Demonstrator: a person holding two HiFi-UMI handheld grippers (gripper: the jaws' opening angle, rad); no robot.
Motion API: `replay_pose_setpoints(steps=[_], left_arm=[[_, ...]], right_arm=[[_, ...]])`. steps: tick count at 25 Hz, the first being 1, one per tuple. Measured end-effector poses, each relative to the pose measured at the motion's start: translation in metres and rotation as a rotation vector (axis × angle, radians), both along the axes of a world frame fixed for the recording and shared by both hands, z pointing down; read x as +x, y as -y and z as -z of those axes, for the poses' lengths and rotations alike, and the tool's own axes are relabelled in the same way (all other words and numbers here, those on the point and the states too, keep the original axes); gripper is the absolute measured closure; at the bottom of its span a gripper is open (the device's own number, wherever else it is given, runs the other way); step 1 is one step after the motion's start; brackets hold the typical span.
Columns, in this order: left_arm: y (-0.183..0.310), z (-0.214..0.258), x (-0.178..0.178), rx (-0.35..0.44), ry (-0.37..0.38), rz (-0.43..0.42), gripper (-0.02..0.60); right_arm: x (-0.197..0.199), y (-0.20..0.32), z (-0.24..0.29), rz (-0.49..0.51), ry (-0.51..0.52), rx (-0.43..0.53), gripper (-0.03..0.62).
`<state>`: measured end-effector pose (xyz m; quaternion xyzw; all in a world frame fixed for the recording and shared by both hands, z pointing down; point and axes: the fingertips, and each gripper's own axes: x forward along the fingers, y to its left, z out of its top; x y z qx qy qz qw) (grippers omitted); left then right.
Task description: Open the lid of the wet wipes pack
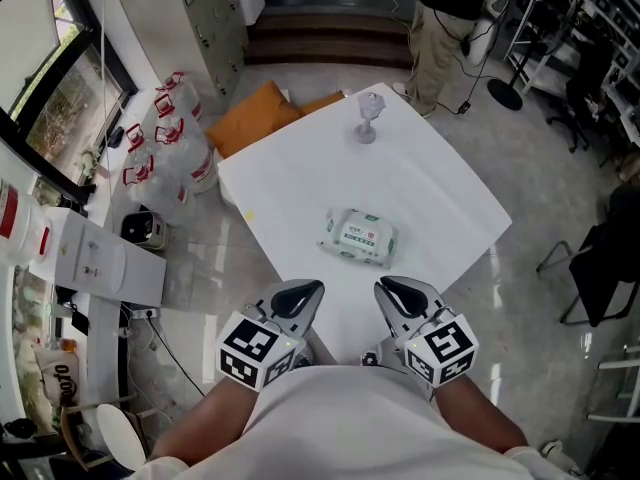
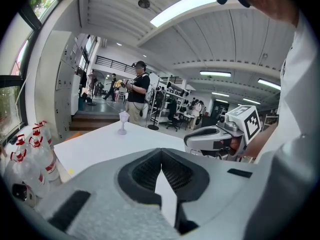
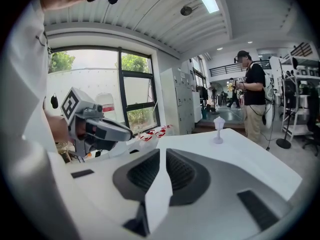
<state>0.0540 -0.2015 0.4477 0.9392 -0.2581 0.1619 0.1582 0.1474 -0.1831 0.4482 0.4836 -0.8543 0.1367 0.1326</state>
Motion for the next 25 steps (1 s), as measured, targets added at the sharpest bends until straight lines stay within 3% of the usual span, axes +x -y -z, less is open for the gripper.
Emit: replay_pose_setpoints(steps=[13, 19, 25], left_arm=[[0.002, -0.004, -0.007, -0.012, -0.003, 0.023, 0.574], [0.002, -0.01, -0.016, -0.019, 0.004, 0.056, 0.574], [0.002, -0.02, -0.034, -0.041, 0.016, 0.111, 0.574]], right_arm=[[-0.004, 0.004, -0.006, 0.034, -0.054, 0.002, 0.533], [0.003, 0.018, -0.029, 0.063, -0.176, 0.002, 0.533], [0.009, 0.049, -0.075, 0.105, -0.312, -0.056, 0.533]])
